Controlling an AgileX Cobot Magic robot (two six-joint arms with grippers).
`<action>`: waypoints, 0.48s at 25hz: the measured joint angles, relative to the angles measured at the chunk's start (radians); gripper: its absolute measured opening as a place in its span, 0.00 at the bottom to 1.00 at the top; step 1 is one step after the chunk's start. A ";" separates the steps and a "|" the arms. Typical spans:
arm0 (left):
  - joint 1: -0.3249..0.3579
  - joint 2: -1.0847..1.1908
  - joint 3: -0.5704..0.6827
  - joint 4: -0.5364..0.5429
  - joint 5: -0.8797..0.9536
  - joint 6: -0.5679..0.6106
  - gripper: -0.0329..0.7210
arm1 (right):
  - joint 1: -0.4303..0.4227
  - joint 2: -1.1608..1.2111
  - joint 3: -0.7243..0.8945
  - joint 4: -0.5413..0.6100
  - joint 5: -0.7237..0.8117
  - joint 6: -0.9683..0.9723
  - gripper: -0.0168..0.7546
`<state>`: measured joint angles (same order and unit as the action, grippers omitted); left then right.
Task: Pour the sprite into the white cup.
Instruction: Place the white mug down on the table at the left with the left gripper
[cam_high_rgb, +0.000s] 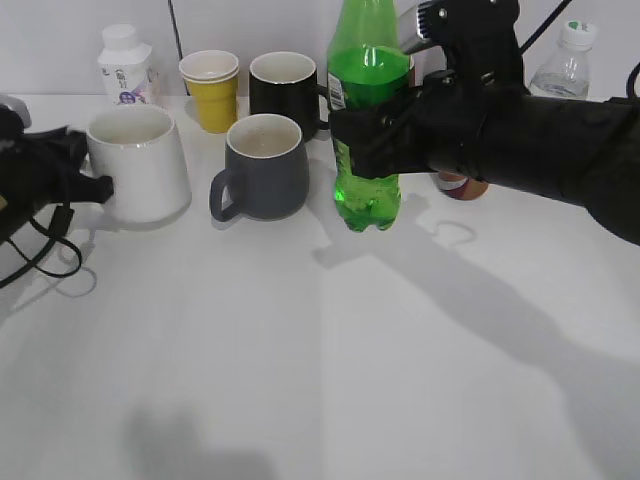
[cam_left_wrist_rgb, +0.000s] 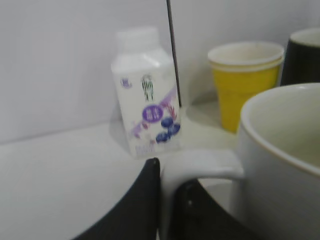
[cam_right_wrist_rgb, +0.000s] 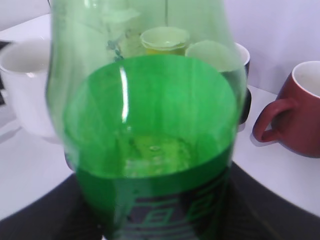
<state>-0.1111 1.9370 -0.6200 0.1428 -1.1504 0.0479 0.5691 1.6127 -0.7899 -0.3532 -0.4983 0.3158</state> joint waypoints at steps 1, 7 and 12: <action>0.000 0.012 0.000 0.000 0.000 0.000 0.10 | 0.000 0.000 0.000 0.000 0.000 0.002 0.54; 0.000 0.035 0.000 0.001 -0.003 -0.004 0.10 | 0.000 0.000 0.000 0.000 0.000 0.010 0.54; 0.000 0.035 0.028 -0.001 -0.026 -0.008 0.12 | 0.000 0.000 0.000 0.000 0.000 0.025 0.54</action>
<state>-0.1108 1.9721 -0.5923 0.1419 -1.1759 0.0403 0.5691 1.6127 -0.7899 -0.3532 -0.4983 0.3405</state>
